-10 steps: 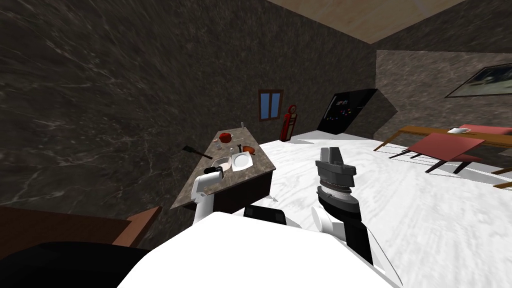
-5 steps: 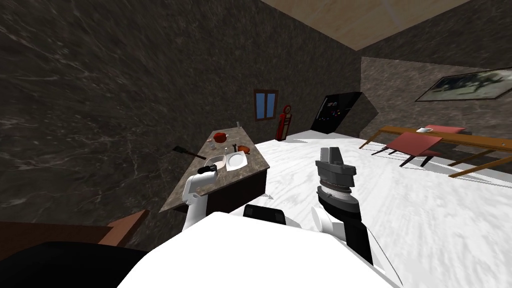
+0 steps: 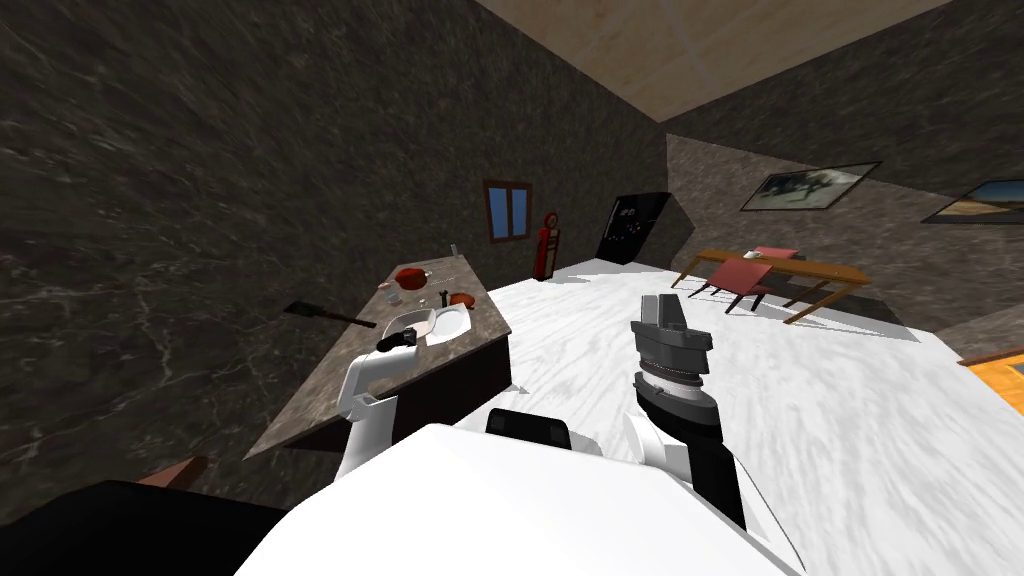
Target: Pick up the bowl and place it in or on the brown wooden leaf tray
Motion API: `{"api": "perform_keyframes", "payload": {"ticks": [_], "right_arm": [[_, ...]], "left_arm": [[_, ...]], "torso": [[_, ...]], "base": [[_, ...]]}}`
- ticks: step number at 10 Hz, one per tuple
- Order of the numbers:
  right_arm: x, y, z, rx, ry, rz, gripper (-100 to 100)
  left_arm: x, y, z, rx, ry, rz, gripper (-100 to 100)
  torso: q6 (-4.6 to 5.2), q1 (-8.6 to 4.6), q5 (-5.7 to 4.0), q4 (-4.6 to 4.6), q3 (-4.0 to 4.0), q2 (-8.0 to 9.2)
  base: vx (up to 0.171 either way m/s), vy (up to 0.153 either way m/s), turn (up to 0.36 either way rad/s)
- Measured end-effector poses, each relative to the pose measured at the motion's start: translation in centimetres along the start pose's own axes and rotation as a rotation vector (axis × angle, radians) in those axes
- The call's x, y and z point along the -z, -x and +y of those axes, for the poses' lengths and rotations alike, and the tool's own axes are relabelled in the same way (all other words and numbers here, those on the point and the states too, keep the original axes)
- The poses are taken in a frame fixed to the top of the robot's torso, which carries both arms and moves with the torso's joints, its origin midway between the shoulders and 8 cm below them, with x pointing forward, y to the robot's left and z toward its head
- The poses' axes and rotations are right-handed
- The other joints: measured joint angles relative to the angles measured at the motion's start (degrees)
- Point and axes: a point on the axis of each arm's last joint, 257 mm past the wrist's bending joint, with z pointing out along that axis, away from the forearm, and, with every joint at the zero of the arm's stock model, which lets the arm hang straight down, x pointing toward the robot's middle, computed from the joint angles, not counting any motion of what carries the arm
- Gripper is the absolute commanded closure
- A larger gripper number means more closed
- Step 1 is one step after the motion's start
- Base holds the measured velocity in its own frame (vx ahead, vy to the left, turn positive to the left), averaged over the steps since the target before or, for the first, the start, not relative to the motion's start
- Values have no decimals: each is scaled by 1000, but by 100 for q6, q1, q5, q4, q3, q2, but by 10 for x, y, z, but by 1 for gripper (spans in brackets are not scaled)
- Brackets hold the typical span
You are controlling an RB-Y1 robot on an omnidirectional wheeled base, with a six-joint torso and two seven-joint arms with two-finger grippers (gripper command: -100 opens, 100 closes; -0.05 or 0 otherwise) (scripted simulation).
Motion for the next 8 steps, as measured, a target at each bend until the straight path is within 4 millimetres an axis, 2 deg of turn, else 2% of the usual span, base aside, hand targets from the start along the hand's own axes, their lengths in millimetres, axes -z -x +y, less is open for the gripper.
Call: {"api": "perform_keyframes", "payload": {"ticks": [2, 3, 5, 8], "right_arm": [[0, 0, 0, 0, 0, 0, 0], [0, 0, 0, 0, 0, 0, 0], [0, 0, 0, 0, 0, 0, 0], [0, 0, 0, 0, 0, 0, 0]], "left_arm": [[3, 28, -1, -48, -13, -54, 100], [2, 43, -2, -72, -17, -82, 100], [9, 59, -2, -98, -26, -110, 100], [19, 92, -1, -153, -32, -175, 100]], "torso": [[-1, -3, -8, 2, 5, 7], [3, -3, -9, 0, -2, -4], [-3, 33, -6, 0, -1, -3], [5, -6, -16, 2, 1, -1]], "base": [[12, -236, -251], [51, -149, -68], [44, -138, -197], [44, -218, -239]]}}
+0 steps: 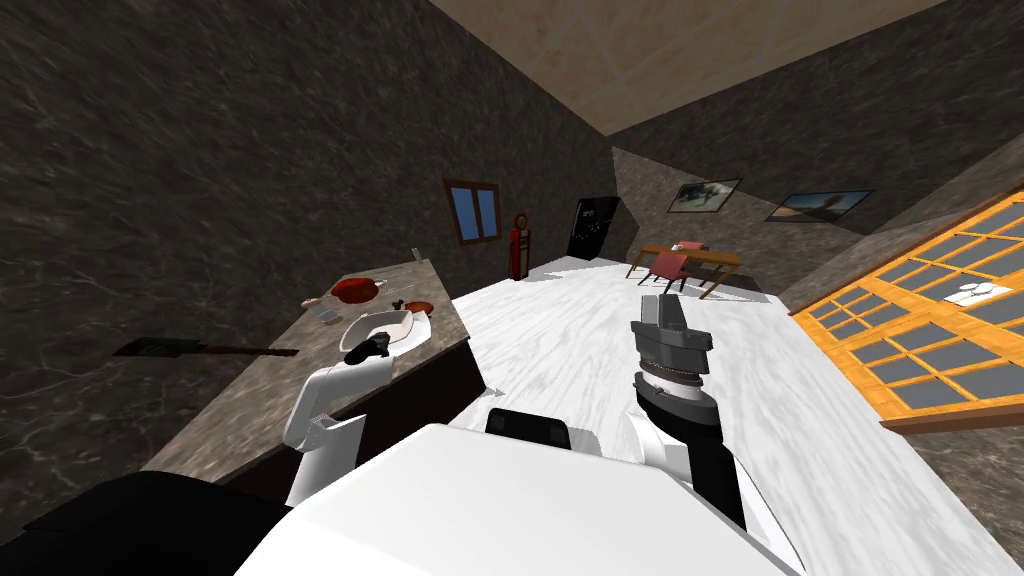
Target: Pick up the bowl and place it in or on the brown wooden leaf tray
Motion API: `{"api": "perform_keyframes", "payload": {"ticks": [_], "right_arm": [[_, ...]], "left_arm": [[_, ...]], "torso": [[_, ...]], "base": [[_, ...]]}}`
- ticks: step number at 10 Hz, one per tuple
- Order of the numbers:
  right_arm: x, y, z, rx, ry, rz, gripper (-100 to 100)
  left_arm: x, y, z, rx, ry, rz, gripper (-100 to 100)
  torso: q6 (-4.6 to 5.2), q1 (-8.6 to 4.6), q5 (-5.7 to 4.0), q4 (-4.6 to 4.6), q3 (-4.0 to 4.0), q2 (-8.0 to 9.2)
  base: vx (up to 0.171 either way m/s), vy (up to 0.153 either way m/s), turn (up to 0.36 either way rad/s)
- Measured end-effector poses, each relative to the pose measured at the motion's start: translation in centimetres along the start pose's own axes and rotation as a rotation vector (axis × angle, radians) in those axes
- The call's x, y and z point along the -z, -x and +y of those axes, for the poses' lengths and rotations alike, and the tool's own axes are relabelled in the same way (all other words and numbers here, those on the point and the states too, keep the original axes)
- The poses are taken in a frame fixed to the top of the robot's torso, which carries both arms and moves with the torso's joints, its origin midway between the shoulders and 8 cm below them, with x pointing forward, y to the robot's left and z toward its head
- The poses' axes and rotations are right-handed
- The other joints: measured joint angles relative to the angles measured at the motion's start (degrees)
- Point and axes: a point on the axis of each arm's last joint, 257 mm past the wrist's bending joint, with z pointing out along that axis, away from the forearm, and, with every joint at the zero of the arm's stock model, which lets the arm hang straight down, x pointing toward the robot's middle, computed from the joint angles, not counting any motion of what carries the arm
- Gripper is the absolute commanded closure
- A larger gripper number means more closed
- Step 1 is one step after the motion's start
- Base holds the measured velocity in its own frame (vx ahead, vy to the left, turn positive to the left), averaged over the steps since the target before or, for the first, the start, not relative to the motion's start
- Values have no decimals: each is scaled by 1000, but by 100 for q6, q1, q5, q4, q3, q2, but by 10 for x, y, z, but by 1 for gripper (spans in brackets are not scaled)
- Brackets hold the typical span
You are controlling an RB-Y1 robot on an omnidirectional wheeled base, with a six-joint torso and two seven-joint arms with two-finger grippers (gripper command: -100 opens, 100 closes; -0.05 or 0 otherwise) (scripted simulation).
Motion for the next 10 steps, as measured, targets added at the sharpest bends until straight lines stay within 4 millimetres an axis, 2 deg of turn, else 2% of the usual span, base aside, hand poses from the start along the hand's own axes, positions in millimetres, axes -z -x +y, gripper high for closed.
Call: {"api": "perform_keyframes", "payload": {"ticks": [2, 4, 7, 10], "right_arm": [[0, 0, 0, 0, 0, 0, 0], [0, 0, 0, 0, 0, 0, 0], [0, 0, 0, 0, 0, 0, 0], [0, 0, 0, 1, 0, 0, 0]], "left_arm": [[3, 28, 4, -31, 4, -44, 100], [5, 46, 5, -34, 12, -69, 100], [3, 64, 13, -3, 37, -77, 100], [-2, 74, 24, 63, 77, -65, 100]], "torso": [[5, -11, -7, -2, -9, -16], [3, 22, -4, -5, -17, -31], [-6, 85, 11, 0, -5, -10], [-7, 116, 16, 1, -6, -14]], "base": [[115, -204, -212], [122, -78, -119], [105, 16, -37], [125, 73, 2]]}}
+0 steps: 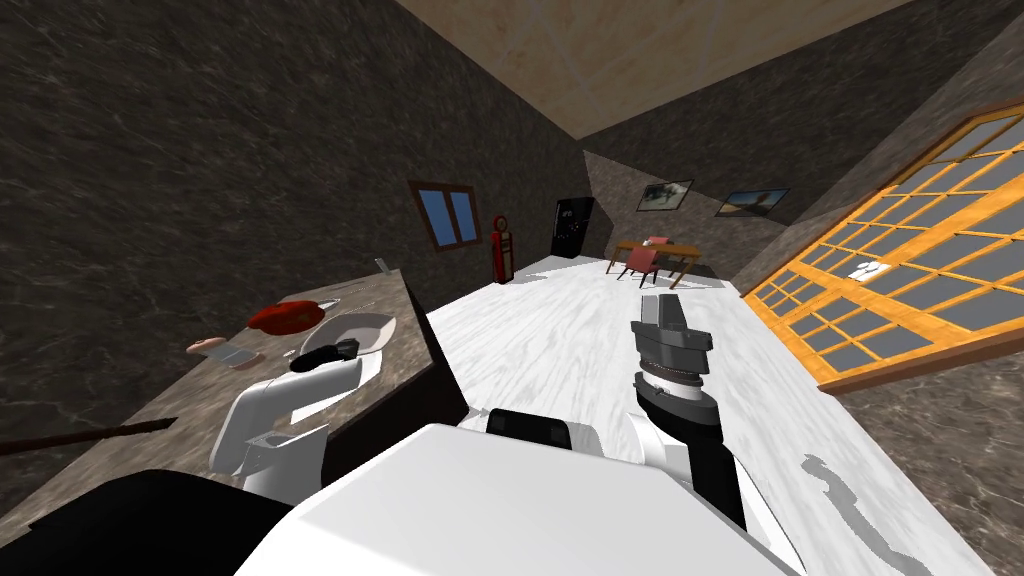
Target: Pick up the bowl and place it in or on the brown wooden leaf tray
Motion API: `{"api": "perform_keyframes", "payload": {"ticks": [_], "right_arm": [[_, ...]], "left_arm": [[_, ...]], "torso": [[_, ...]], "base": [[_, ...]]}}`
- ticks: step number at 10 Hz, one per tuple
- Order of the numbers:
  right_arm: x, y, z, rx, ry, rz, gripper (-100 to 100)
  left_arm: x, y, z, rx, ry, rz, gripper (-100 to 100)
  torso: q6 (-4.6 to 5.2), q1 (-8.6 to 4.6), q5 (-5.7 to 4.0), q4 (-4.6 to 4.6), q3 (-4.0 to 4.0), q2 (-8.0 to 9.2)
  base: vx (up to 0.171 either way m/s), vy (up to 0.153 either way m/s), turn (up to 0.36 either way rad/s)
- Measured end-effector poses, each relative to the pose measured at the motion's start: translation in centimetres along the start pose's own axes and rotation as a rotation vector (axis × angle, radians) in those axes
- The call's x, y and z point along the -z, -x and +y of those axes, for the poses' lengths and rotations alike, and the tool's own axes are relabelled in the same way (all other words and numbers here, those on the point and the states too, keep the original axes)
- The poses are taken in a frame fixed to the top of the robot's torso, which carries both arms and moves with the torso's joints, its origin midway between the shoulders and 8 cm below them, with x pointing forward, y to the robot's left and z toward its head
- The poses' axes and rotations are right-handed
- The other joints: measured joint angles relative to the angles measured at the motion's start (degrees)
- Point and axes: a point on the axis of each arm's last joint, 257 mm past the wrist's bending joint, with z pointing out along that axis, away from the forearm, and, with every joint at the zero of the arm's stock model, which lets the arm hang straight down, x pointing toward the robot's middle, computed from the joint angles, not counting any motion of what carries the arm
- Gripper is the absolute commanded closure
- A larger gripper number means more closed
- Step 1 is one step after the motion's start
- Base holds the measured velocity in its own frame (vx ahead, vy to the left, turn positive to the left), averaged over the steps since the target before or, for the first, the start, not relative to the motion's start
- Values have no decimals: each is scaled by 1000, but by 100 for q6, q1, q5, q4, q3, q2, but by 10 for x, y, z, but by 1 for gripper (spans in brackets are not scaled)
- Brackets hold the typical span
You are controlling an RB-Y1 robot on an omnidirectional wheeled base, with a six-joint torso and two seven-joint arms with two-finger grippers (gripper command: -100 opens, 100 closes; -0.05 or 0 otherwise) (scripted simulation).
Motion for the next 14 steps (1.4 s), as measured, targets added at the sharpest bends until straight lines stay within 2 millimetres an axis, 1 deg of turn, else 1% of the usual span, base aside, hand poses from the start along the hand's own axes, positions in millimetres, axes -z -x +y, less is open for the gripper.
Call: {"api": "perform_keyframes", "payload": {"ticks": [3, 7, 11, 13, 14], "right_arm": [[0, 0, 0, 0, 0, 0, 0], [0, 0, 0, 0, 0, 0, 0], [0, 0, 0, 0, 0, 0, 0], [0, 0, 0, 0, 0, 0, 0], [0, 0, 0, 0, 0, 0, 0]], "left_arm": [[-7, 6, 13, 94, 52, 33, 100], [-14, 5, 37, 242, 137, 97, 100], [-17, -2, 56, 379, 208, 164, 100], [-18, -6, 63, 437, 237, 196, 100], [-18, -6, 64, 440, 239, 197, -100]], "torso": [[-5, 25, 7, 1, -3, -6], [-17, 36, 13, 6, 3, 0], [-30, 30, 17, 17, 19, 23], [-37, 36, 23, 22, 27, 33], [-37, 16, 20, 27, 38, 53]], "base": [[145, 119, 35], [147, 137, 61], [123, 119, 53], [74, 82, 26], [9, 10, -4]]}}
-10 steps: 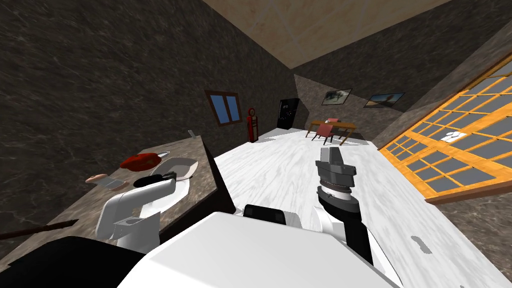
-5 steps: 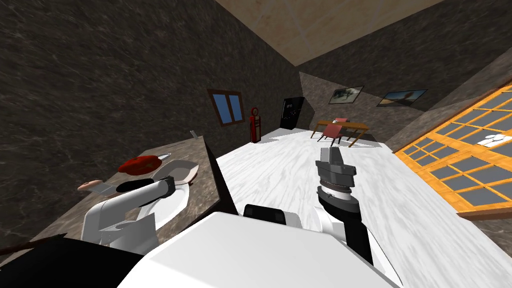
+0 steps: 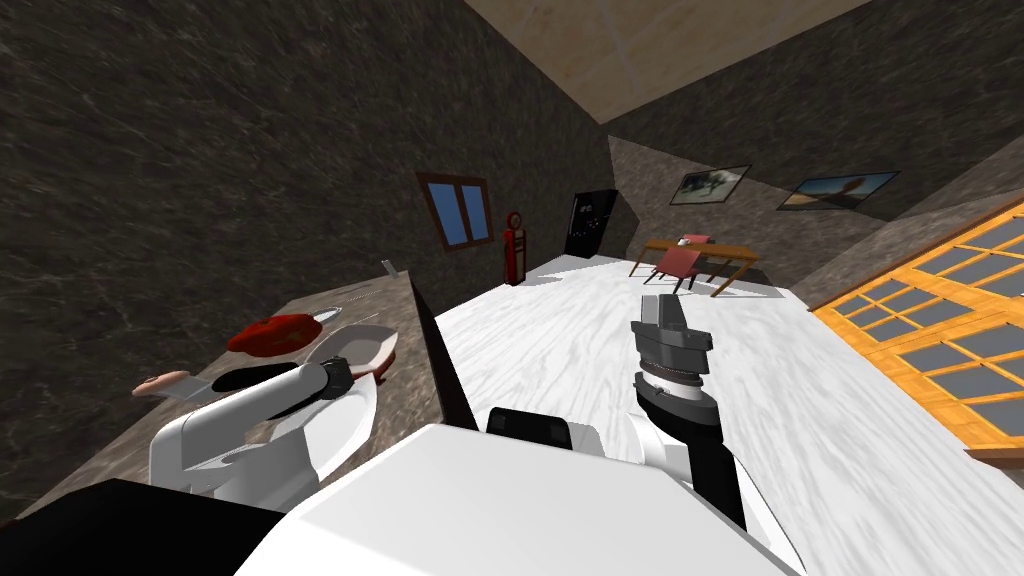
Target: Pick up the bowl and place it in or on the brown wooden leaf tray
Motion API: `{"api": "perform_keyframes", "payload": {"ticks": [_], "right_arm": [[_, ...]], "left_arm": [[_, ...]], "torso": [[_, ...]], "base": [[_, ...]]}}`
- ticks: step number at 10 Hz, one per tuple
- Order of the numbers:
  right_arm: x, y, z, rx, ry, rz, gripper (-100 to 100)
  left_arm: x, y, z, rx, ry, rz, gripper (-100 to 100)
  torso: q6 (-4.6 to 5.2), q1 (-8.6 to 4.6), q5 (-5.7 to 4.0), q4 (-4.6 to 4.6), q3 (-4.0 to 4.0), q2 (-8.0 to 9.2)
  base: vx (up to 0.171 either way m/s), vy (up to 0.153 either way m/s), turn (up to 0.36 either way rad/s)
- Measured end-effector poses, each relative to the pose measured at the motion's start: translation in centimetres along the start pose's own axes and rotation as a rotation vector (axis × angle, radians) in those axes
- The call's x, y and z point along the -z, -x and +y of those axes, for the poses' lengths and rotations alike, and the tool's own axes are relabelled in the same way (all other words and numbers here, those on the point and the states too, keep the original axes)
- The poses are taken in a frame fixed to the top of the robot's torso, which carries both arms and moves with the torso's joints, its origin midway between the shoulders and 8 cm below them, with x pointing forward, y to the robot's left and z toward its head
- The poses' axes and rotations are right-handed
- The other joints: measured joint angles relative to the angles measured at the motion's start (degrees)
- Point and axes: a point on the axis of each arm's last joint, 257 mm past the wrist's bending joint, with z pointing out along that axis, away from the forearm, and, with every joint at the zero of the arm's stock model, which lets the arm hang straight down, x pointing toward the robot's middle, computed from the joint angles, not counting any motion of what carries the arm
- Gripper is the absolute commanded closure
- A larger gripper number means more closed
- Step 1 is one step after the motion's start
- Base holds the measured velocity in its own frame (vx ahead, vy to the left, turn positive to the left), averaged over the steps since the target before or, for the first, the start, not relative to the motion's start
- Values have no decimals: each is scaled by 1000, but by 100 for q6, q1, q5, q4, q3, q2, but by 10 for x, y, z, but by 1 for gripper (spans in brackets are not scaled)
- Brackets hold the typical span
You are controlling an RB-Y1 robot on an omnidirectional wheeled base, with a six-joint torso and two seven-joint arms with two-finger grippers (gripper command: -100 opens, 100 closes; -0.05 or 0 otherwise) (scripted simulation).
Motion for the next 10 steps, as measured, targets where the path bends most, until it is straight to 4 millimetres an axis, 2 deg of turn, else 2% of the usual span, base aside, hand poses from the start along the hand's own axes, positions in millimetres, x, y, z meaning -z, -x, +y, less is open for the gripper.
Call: {"api": "perform_keyframes", "payload": {"ticks": [4, 5, 6, 10], "right_arm": [[0, 0, 0, 0, 0, 0, 0], [0, 0, 0, 0, 0, 0, 0], [0, 0, 0, 0, 0, 0, 0], [0, 0, 0, 0, 0, 0, 0]], "left_arm": [[0, 0, 0, -1, 0, 0, -100], [0, 0, 0, -1, 0, 0, 0], [0, 0, 0, -1, 0, 0, -100], [22, 7, -2, 1, 13, -9, -100]], "torso": [[-1, -26, -7, 7, 16, 27], [-1, -27, -7, 7, 17, 27], [-1, -27, -7, 7, 17, 28], [0, -15, -5, 3, 7, 10]], "base": [[0, 0, 0], [0, 0, 0], [28, 22, -25], [47, 36, -26]]}}
